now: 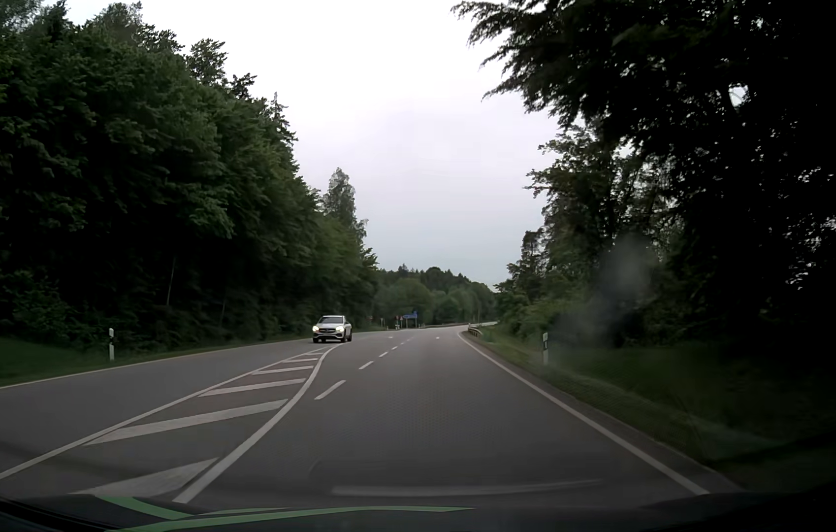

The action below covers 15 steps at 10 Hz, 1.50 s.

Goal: Follow the waypoints while adhering to traffic rules and regulations

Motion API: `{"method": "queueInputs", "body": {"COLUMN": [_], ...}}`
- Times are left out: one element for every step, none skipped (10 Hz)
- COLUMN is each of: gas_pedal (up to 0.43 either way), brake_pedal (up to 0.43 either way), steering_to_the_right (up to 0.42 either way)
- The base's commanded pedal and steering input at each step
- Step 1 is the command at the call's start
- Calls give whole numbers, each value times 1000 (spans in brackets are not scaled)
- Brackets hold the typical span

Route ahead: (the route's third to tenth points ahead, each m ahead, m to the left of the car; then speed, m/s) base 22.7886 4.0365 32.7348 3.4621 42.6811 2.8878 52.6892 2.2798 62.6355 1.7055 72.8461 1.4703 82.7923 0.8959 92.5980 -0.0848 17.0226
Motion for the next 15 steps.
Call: {"method": "queueInputs", "body": {"gas_pedal": [79,79,79,79,79,79,79,79,79,79,79,79,79,79,79], "brake_pedal": [0,0,0,0,0,0,0,0,0,0,0,0,0,0,0], "steering_to_the_right": [6,5,5,5,6,5,6,6,7,7,7,7,7,7,7]}}
